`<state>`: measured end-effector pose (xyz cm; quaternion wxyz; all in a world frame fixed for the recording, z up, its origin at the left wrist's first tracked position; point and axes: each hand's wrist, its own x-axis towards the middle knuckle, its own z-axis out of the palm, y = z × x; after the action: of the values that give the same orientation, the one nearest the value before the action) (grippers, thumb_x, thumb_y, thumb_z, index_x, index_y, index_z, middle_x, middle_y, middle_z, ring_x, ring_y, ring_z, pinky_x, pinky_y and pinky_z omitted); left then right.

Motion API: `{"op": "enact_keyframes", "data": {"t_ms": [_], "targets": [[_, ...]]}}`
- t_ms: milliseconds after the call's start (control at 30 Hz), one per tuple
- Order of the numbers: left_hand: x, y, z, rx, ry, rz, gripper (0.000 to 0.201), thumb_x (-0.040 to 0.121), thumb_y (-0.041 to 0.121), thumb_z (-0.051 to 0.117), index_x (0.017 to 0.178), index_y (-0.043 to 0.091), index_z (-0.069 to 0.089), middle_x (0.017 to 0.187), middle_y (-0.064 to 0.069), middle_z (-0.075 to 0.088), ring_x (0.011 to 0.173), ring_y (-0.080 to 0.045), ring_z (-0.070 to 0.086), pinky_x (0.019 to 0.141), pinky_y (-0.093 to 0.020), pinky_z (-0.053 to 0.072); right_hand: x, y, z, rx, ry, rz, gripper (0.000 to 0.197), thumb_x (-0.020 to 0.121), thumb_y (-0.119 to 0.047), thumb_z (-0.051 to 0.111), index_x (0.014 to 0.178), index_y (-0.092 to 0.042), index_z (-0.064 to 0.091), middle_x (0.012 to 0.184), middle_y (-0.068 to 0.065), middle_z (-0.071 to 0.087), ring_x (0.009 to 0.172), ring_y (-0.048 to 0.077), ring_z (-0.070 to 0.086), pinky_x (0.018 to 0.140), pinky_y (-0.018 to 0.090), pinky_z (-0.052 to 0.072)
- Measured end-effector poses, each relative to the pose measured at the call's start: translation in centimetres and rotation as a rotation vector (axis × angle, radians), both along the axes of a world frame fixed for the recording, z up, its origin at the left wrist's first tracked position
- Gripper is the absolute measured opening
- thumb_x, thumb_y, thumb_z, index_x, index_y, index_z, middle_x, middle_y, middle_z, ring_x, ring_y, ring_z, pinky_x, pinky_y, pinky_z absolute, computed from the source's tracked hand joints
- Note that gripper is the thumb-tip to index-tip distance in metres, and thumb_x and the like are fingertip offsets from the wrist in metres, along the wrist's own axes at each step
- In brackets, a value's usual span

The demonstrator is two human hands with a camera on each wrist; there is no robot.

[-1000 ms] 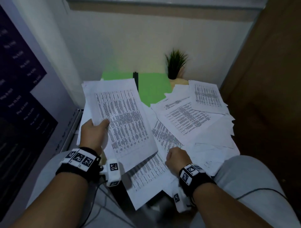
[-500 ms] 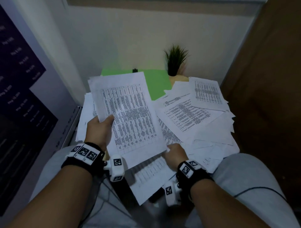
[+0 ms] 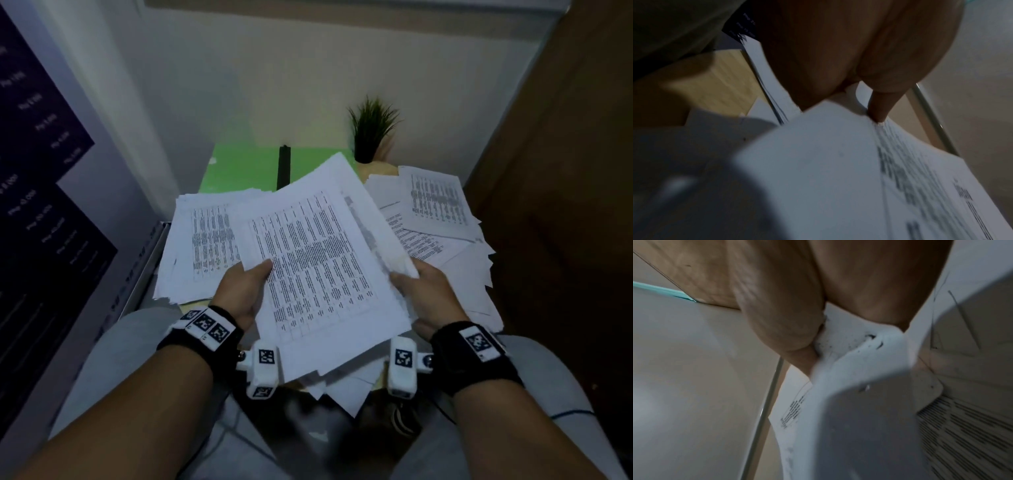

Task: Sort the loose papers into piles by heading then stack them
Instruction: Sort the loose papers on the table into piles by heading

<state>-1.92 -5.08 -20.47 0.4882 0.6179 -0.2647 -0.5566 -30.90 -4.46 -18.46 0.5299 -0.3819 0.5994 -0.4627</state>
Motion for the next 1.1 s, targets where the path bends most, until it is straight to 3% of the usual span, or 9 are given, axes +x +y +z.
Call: {"op": "enact_keyframes", "data": {"t_ms": [233, 300, 367, 467, 567, 667, 833, 1000, 1100], "targets": [[0.8, -0.5, 0.0, -0.054, -0.112, 0.089, 0.041, 0.092, 0.010, 0.071, 0.131, 0.006, 0.057, 0.118, -0.014, 0.071, 0.099, -0.028, 0.071, 0.093, -0.044, 0.057, 3.0, -1.6, -2.4, 0.020, 0.255, 0.211, 0.025, 0.096, -0.041, 0.068, 0.089, -0.016, 0.069, 0.084, 0.000, 0.068, 0.070, 0.013, 0.059, 0.074, 0.028, 0.045], [1.6, -0.4, 0.1, -0.044, -0.187, 0.103, 0.021, 0.093, 0.003, 0.067, 0.115, 0.006, 0.065, 0.098, -0.012, 0.073, 0.080, -0.023, 0.070, 0.070, -0.027, 0.060, 2.4, -4.0, -3.0, 0.049, 0.569, 0.186, 0.035, 0.094, -0.039, 0.070, 0.122, -0.018, 0.069, 0.121, 0.003, 0.071, 0.101, 0.018, 0.066, 0.088, 0.028, 0.047], [1.8, -0.1, 0.6, -0.037, -0.232, 0.111, 0.013, 0.093, 0.001, 0.067, 0.105, 0.006, 0.068, 0.085, -0.012, 0.069, 0.066, -0.023, 0.063, 0.050, -0.022, 0.052, 1.6, -5.6, -4.2, 0.153, 0.945, 0.351, 0.080, 0.089, -0.046, 0.074, 0.154, -0.014, 0.041, 0.156, 0.007, 0.046, 0.140, 0.025, 0.047, 0.113, 0.035, 0.040], [3.0, -0.4, 0.1, -0.039, -0.304, 0.119, 0.013, 0.089, 0.006, 0.073, 0.102, 0.008, 0.073, 0.089, -0.015, 0.073, 0.071, -0.026, 0.067, 0.061, -0.033, 0.057, 0.8, -6.4, -6.8, 0.286, 1.174, 0.527, 0.109, 0.083, -0.058, 0.074, 0.163, -0.016, 0.014, 0.168, 0.005, 0.025, 0.150, 0.028, 0.033, 0.119, 0.047, 0.036], [3.8, -0.8, 0.0, -0.053, -0.323, 0.125, 0.022, 0.086, 0.009, 0.076, 0.108, 0.013, 0.075, 0.099, -0.008, 0.076, 0.092, -0.029, 0.072, 0.088, -0.045, 0.060, 0.4, -5.9, -8.2, 0.139, 1.301, 0.476, 0.053, 0.088, -0.046, 0.068, 0.131, -0.021, 0.049, 0.119, 0.002, 0.069, 0.096, 0.023, 0.066, 0.085, 0.035, 0.056], [3.8, -1.0, -0.2, -0.037, -0.259, 0.106, 0.020, 0.091, 0.002, 0.067, 0.106, 0.015, 0.070, 0.098, -0.007, 0.074, 0.087, -0.026, 0.071, 0.080, -0.038, 0.060, 0.6, -5.3, -8.0, 0.025, 1.437, 0.457, 0.005, 0.095, -0.021, 0.049, 0.096, -0.024, 0.054, 0.075, -0.003, 0.060, 0.065, 0.019, 0.058, 0.062, 0.030, 0.050], [2.7, -0.9, -0.3, -0.064, -0.241, 0.093, 0.014, 0.098, 0.006, 0.057, 0.095, 0.015, 0.067, 0.091, -0.011, 0.070, 0.077, -0.027, 0.064, 0.067, -0.030, 0.051, 0.4, -4.1, -6.4, -0.066, 1.187, 0.246, 0.028, 0.103, -0.024, 0.054, 0.077, -0.023, 0.064, 0.066, -0.006, 0.063, 0.058, 0.014, 0.059, 0.050, 0.028, 0.047], [1.7, -0.6, 0.1, -0.094, -0.279, 0.043, 0.017, 0.098, 0.012, 0.052, 0.101, 0.017, 0.068, 0.096, -0.004, 0.071, 0.093, -0.029, 0.066, 0.087, -0.039, 0.051, 4.8, -2.1, -0.3, -0.324, 0.668, 0.007, 0.011, 0.097, -0.019, 0.067, 0.100, -0.016, 0.078, 0.089, -0.002, 0.072, 0.082, 0.013, 0.065, 0.066, 0.012, 0.044], [-0.4, 0.4, 1.7, -0.251, -0.367, -0.067, 0.022, 0.102, 0.011, 0.049, 0.107, 0.022, 0.067, 0.092, 0.009, 0.073, 0.087, -0.012, 0.068, 0.081, -0.031, 0.054, 8.7, 0.0, 1.7, -0.350, 0.387, 0.048, 0.013, 0.096, -0.018, 0.069, 0.083, -0.015, 0.070, 0.087, -0.001, 0.070, 0.062, 0.003, 0.061, 0.059, 0.021, 0.050]]}}
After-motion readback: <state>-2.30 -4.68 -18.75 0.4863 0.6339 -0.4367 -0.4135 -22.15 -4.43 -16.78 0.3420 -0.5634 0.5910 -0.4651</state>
